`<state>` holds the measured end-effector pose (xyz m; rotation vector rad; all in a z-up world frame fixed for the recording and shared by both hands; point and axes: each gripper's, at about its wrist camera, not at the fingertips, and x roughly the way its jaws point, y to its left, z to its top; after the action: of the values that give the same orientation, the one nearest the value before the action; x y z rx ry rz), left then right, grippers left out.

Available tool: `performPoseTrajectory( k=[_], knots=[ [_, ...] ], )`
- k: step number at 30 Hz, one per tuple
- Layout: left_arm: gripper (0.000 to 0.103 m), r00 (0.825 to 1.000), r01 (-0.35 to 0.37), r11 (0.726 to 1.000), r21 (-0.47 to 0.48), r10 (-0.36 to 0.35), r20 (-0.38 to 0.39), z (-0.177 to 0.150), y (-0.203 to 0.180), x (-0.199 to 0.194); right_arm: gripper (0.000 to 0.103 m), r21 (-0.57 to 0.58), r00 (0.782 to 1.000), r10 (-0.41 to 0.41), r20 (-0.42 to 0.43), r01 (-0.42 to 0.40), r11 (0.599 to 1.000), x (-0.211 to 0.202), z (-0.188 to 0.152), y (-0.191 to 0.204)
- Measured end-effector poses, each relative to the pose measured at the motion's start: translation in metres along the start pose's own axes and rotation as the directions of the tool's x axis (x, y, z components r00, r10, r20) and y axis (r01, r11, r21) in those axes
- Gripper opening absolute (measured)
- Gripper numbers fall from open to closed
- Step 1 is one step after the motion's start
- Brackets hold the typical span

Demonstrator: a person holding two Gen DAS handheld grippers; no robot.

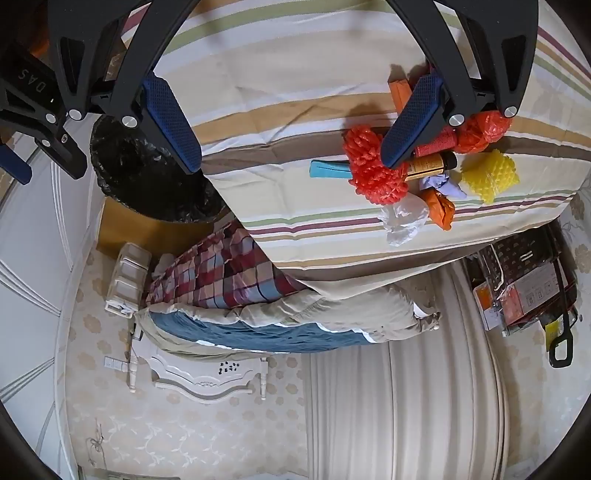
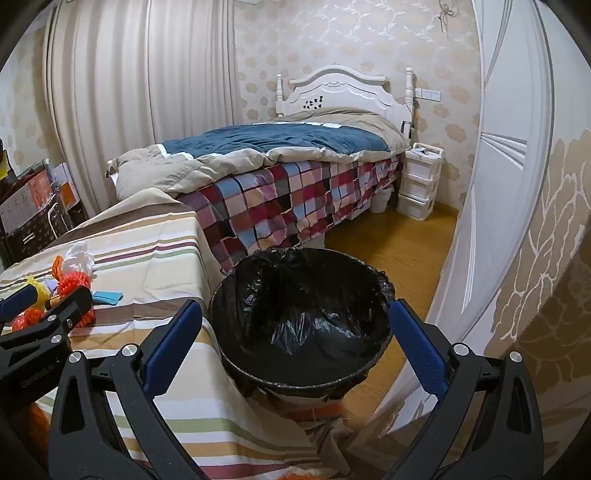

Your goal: Collect trash

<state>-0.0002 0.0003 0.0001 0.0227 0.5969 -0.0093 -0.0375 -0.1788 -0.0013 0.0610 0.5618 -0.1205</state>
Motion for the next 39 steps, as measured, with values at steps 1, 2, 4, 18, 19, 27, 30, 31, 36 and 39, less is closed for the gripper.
performPoseTrajectory(
  k=[1, 2, 4, 18, 19, 27, 30, 31, 36, 39],
  knots=[
    [0.097, 1.0, -0.001, 1.0, 0.0, 0.001, -0.001, 0.0, 0.0, 0.0, 0.099, -0.001, 1.0, -0.002, -0.003, 0.002, 1.0, 0.0, 0.0, 0.0],
    [0.097, 1.0, -0.003, 1.0, 0.004, 0.003, 0.008, 0.0, 0.0, -0.001, 0.099, -0.001, 1.0, -0.002, -0.001, 0.002, 1.0, 0.0, 0.0, 0.0],
    [0.097, 1.0, -0.002, 1.0, 0.002, 0.002, 0.0, 0.0, 0.0, 0.0, 0.099, -0.002, 1.0, -0.004, 0.0, 0.004, 1.0, 0.0, 0.0, -0.001],
    [0.097, 1.0, -0.017, 1.0, 0.001, 0.017, -0.018, -0.001, -0.008, -0.015, 0.099, 0.003, 1.0, 0.0, -0.006, 0.0, 1.0, 0.001, -0.001, -0.002],
    [0.097, 1.0, -0.011, 1.0, -0.002, 0.011, -0.017, -0.004, 0.001, -0.01, 0.099, 0.003, 1.0, 0.0, -0.006, 0.0, 1.0, 0.0, -0.001, -0.002],
    [0.097, 1.0, -0.005, 1.0, -0.013, 0.005, -0.019, -0.004, 0.009, 0.0, 0.099, 0.004, 1.0, 0.001, -0.007, -0.001, 1.0, 0.001, -0.002, -0.001],
    [0.097, 1.0, -0.005, 1.0, -0.01, 0.004, -0.02, -0.004, 0.007, 0.002, 0.099, 0.005, 1.0, 0.004, -0.009, -0.004, 1.0, 0.002, -0.002, -0.001],
    [0.097, 1.0, -0.005, 1.0, -0.01, 0.005, -0.02, -0.005, 0.007, 0.001, 0.099, 0.005, 1.0, 0.004, -0.009, -0.004, 1.0, 0.002, -0.002, -0.001],
    [0.097, 1.0, -0.005, 1.0, -0.01, 0.005, -0.021, -0.004, 0.008, 0.001, 0.099, 0.005, 1.0, 0.003, -0.01, -0.003, 1.0, 0.003, -0.002, -0.001],
    [0.097, 1.0, -0.006, 1.0, -0.01, 0.006, -0.021, -0.004, 0.008, 0.001, 0.099, 0.006, 1.0, 0.005, -0.011, -0.005, 1.0, 0.004, -0.002, -0.001]
  ],
)
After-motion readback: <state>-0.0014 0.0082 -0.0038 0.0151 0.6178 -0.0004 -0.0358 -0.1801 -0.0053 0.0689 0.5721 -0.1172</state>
